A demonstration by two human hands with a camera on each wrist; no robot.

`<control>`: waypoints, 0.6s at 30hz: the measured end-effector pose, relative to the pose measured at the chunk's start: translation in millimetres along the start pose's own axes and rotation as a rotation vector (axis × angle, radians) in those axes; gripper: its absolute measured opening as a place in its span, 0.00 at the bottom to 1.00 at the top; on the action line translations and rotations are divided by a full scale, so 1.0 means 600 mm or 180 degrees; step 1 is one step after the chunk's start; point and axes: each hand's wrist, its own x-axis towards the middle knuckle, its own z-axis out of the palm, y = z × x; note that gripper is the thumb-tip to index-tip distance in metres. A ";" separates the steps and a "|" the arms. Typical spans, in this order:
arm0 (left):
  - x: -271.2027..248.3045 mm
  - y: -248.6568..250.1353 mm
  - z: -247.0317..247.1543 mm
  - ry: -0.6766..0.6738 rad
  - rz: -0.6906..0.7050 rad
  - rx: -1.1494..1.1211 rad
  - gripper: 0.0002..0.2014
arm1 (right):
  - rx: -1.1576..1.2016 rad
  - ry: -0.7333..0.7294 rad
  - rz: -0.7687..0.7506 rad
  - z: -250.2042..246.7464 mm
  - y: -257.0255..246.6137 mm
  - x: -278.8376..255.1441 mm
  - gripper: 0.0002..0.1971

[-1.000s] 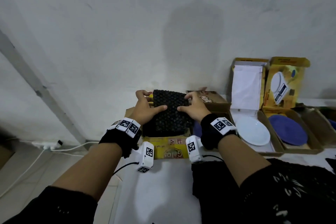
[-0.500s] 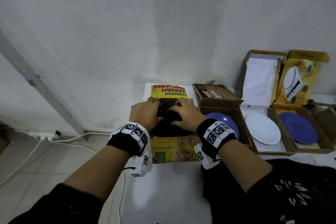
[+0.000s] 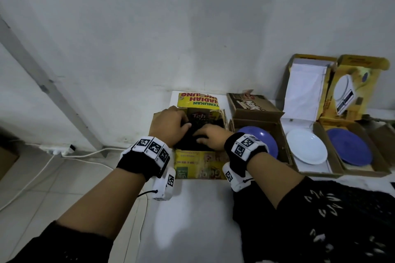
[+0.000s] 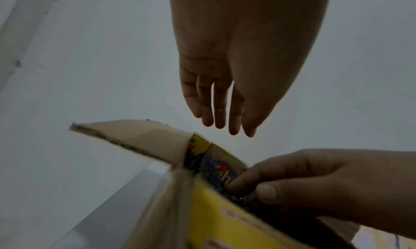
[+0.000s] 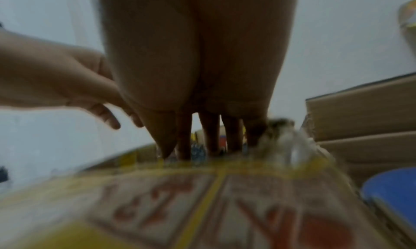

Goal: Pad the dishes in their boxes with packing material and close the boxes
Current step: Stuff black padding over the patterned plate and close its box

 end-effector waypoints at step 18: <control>-0.105 0.442 0.148 -0.0834 0.0707 -0.0781 0.06 | 0.1403 0.1438 0.1435 0.081 0.338 -0.490 0.04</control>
